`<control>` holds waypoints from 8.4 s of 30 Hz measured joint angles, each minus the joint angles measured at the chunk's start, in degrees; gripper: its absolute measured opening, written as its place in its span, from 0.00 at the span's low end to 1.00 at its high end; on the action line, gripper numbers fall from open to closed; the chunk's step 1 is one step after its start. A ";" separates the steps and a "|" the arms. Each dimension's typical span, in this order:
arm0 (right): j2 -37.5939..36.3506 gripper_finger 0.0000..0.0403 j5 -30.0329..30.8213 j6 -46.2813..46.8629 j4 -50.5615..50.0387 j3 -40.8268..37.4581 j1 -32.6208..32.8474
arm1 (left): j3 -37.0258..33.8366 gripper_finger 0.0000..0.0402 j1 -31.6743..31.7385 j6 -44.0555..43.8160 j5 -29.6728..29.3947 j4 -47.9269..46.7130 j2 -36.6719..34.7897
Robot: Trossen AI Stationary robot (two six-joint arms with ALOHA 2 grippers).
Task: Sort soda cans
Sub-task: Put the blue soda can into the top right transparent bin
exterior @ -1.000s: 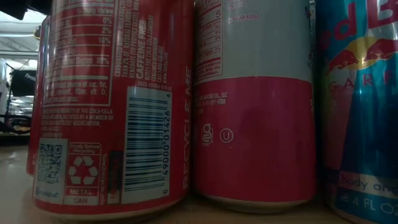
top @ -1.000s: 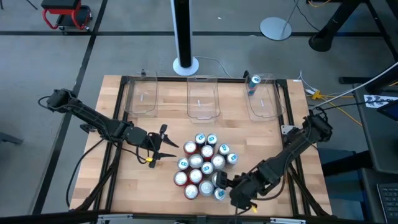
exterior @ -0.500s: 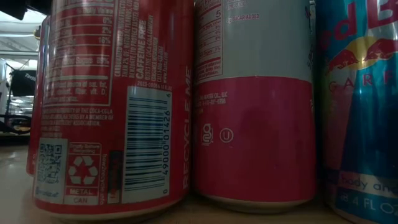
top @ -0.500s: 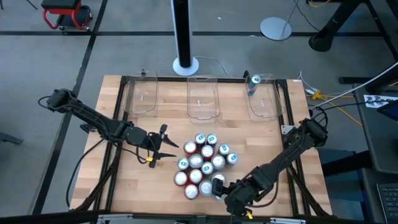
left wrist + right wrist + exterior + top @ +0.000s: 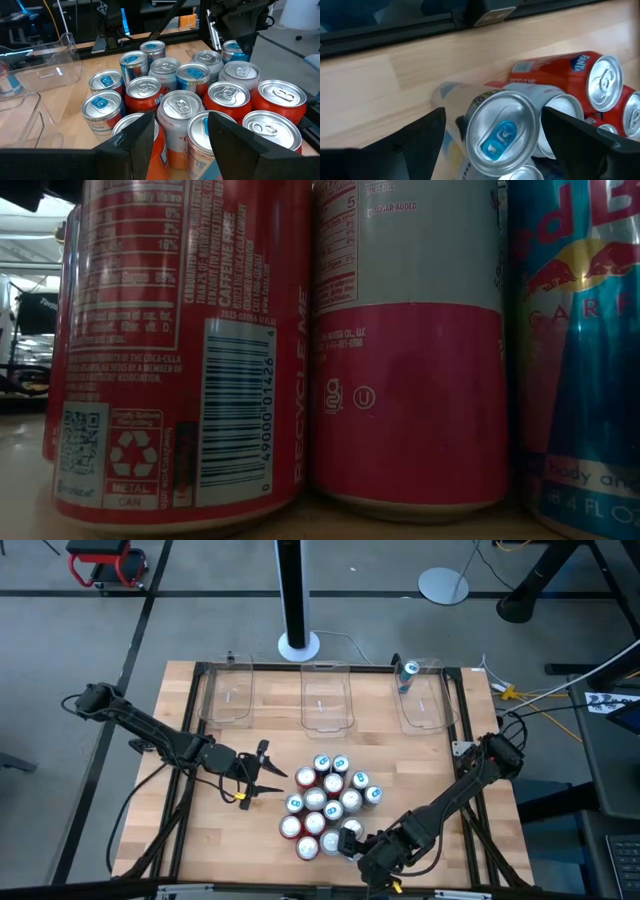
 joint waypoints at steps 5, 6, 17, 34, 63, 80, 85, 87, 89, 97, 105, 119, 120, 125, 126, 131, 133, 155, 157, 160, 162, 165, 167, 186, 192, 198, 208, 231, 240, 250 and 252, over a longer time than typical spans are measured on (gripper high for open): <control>0.30 0.81 0.98 0.02 -1.40 -0.24 -0.02 | 0.00 0.44 0.00 -0.15 0.00 0.02 0.00; 0.54 0.81 0.96 0.17 -1.88 -0.24 -0.09 | 0.00 0.44 0.00 -0.15 0.00 0.02 0.00; 2.51 0.81 -4.66 0.50 -4.40 -0.29 -1.07 | 0.00 0.44 0.02 -0.01 -0.01 0.04 0.00; 4.74 0.81 -6.51 0.20 -6.48 4.15 -1.09 | 0.00 0.44 0.07 0.02 -0.02 -0.02 0.00; 2.90 0.60 -7.49 4.63 -8.68 4.02 -1.15 | 0.00 0.44 0.00 0.02 -0.01 0.00 0.00; -0.79 0.59 -5.43 19.93 -29.57 4.11 -0.99 | 0.00 0.44 0.02 -0.39 0.00 -0.06 0.00; -0.79 0.59 -3.29 20.12 -36.59 4.11 -1.03 | 0.00 0.44 0.02 -0.44 0.00 -0.06 0.00; -0.80 0.59 -3.09 20.40 -39.53 4.11 -1.07 | 0.00 0.44 0.02 -0.44 0.00 -0.06 0.00; -1.15 0.59 -2.68 20.82 -42.03 4.11 -1.07 | 0.00 0.44 0.02 -0.44 0.00 -0.04 0.00; -7.95 0.59 4.52 24.02 -47.47 3.50 -1.88 | 0.00 0.44 0.07 -0.22 0.00 0.03 0.00; -19.17 0.59 9.04 23.29 -47.97 -1.14 -9.30 | 0.00 0.44 0.06 -0.14 0.00 -0.01 0.00; -27.78 0.59 15.05 10.29 -47.93 -3.04 -36.28 | 0.00 0.44 0.04 0.24 0.00 0.04 0.00; -27.78 0.59 15.04 8.92 -47.87 -3.04 -38.32 | 0.00 0.44 0.04 0.24 0.00 0.02 0.00; -27.78 0.59 15.02 3.08 -46.22 -3.04 -47.76 | 0.00 0.44 0.04 0.18 0.00 0.02 0.00; -27.78 0.59 15.04 2.09 -45.74 -3.04 -49.40 | 0.00 0.44 0.04 0.15 0.00 0.02 0.00; -27.78 0.59 15.68 -2.83 -43.52 -3.06 -57.30 | 0.00 0.44 0.00 0.22 0.00 0.00 0.00; -27.78 0.59 15.13 -4.16 -41.35 -3.58 -60.46 | 0.00 0.44 0.00 0.20 0.00 -0.02 0.00; -27.78 0.59 10.31 -5.66 -17.51 -23.94 -84.62 | 0.00 0.44 0.04 0.23 0.00 -0.01 0.00; -27.78 0.59 9.53 -5.73 -15.30 -25.78 -85.98 | 0.00 0.44 0.04 0.23 0.00 -0.02 0.00; -27.78 0.59 8.87 -5.95 -13.06 -28.14 -87.99 | 0.00 0.44 0.04 0.24 0.00 -0.04 0.00; -27.78 0.59 8.83 -6.01 -12.00 -29.49 -89.27 | 0.00 0.44 0.04 0.24 0.00 -0.05 0.00; -27.76 0.59 8.42 -6.08 -9.85 -31.24 -90.79 | 0.00 0.44 0.04 0.28 0.00 -0.04 0.00; -27.78 0.59 8.39 -6.32 -8.40 -32.29 -91.69 | 0.00 0.44 0.04 0.52 0.00 -0.04 0.00; -27.74 0.64 11.50 -8.90 0.36 -36.11 -93.29 | 0.00 0.44 0.04 0.70 0.00 -0.04 0.00; -27.74 0.65 11.54 -8.90 0.36 -36.11 -93.31 | 0.00 0.44 0.02 0.70 0.00 -0.04 0.00; -27.72 0.69 11.50 -8.90 0.29 -36.11 -93.31 | 0.00 0.44 0.02 0.03 0.02 -0.04 0.00; -27.62 0.77 12.98 -10.38 0.53 -36.09 -93.29 | 0.00 0.44 0.02 0.05 0.02 -0.04 0.00; -27.71 0.77 15.13 -11.85 -9.91 -26.34 -93.31 | 0.00 0.44 0.04 0.22 0.02 -0.04 0.00; -27.78 0.77 13.69 -11.57 -20.85 -18.79 -89.35 | 0.00 0.44 0.04 0.22 0.02 -0.02 0.00; -27.82 0.77 8.07 -11.19 -24.12 -12.39 -72.72 | 0.00 0.44 0.04 0.12 0.02 -0.01 0.02; -27.82 0.77 6.50 -10.97 -24.14 -11.46 -68.31 | 0.00 0.44 0.04 0.09 0.02 -0.03 0.02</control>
